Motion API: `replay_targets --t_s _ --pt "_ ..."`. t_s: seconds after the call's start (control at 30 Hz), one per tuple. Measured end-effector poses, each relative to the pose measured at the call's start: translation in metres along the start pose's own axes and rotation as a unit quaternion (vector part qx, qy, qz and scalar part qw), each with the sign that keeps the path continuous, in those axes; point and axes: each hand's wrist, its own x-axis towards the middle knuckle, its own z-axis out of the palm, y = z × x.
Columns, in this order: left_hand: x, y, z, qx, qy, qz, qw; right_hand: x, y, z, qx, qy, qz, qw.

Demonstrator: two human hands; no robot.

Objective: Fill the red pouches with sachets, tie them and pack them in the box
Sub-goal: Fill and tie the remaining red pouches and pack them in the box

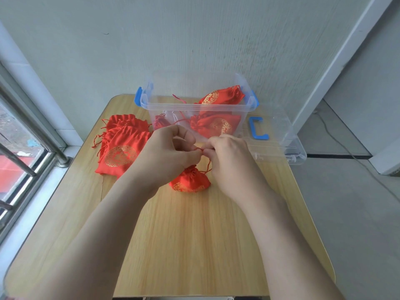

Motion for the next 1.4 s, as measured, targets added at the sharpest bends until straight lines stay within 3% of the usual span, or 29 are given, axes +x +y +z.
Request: replay_targets --t_s 0.17,0.37,0.57,0.7,1.0,1.1,1.2,1.3,1.4 --pt "-0.004 0.005 0.003 0.189 0.066 0.112 0.973 0.003 0.0 -0.003 0.04 0.005 0.08 0.996" --pt "-0.009 0.011 0.011 0.213 0.137 0.15 0.956 0.004 0.003 -0.006 0.207 -0.068 0.179 0.959" --pt "-0.008 0.013 0.012 0.207 0.059 0.17 0.962 0.008 0.008 -0.008 0.382 -0.056 0.25 0.888" --pt "-0.005 0.007 0.013 0.202 0.051 0.197 0.958 0.008 0.007 -0.011 0.417 -0.049 0.253 0.871" --pt "-0.002 0.007 0.014 0.13 0.094 0.136 0.978 0.008 0.006 -0.008 0.379 -0.007 0.237 0.895" --pt "0.001 0.01 0.011 0.014 0.101 0.057 0.993 0.008 0.005 -0.007 0.381 0.001 0.195 0.904" --pt "0.004 0.011 0.008 -0.113 0.154 -0.009 0.982 0.009 0.005 -0.008 0.371 0.018 0.17 0.913" --pt "0.004 0.013 0.006 -0.194 0.174 -0.076 0.962 0.007 0.008 -0.006 0.251 0.035 0.165 0.953" --pt "0.002 0.014 0.003 -0.2 0.143 -0.116 0.962 0.003 0.006 -0.006 0.088 -0.007 0.184 0.979"
